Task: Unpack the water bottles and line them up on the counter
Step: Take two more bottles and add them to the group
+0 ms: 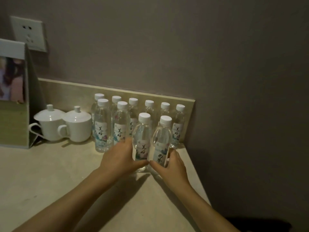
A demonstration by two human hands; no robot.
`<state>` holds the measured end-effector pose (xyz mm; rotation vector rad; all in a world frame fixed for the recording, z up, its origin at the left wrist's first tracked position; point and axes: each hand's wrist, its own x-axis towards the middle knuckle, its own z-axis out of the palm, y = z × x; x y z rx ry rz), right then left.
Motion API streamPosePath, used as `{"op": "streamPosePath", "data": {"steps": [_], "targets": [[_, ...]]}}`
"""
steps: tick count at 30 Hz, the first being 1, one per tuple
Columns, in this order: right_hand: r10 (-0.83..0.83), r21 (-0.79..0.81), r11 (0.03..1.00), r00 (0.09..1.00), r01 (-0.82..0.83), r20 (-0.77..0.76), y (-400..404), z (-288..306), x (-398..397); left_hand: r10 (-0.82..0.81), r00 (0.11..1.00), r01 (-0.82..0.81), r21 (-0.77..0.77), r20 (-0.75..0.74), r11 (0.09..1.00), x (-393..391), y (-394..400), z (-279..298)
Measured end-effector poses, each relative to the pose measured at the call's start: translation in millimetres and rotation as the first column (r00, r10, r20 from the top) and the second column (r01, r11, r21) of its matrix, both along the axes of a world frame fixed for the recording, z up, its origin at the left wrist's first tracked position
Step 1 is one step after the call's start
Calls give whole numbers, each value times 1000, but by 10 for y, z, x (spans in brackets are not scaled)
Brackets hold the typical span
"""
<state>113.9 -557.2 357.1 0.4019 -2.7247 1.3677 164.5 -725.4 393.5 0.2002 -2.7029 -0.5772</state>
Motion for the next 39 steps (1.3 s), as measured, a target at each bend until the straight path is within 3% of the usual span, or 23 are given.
{"op": "streamPosePath", "data": {"steps": [2, 5, 10, 26, 39], "targets": [[-4, -31, 1000, 1000, 4, 10, -9, -19, 7, 76, 995, -69, -94, 68, 993, 33, 8, -55], [-38, -51, 998, 999, 38, -5, -35, -29, 15, 41, 998, -44, 88, 41, 995, 30, 47, -145], [-85, -47, 995, 996, 85, -2, -166, -7, -37, 70, 998, -70, 162, 2, 984, -52, 40, -229], [-196, 65, 977, 977, 202, -86, -440, -4, -296, 132, 986, -110, 196, -100, 974, -301, 49, -283], [-176, 92, 978, 980, 185, -97, -436, -21, -387, 111, 977, -85, 146, -180, 986, -431, 2, -316]]}}
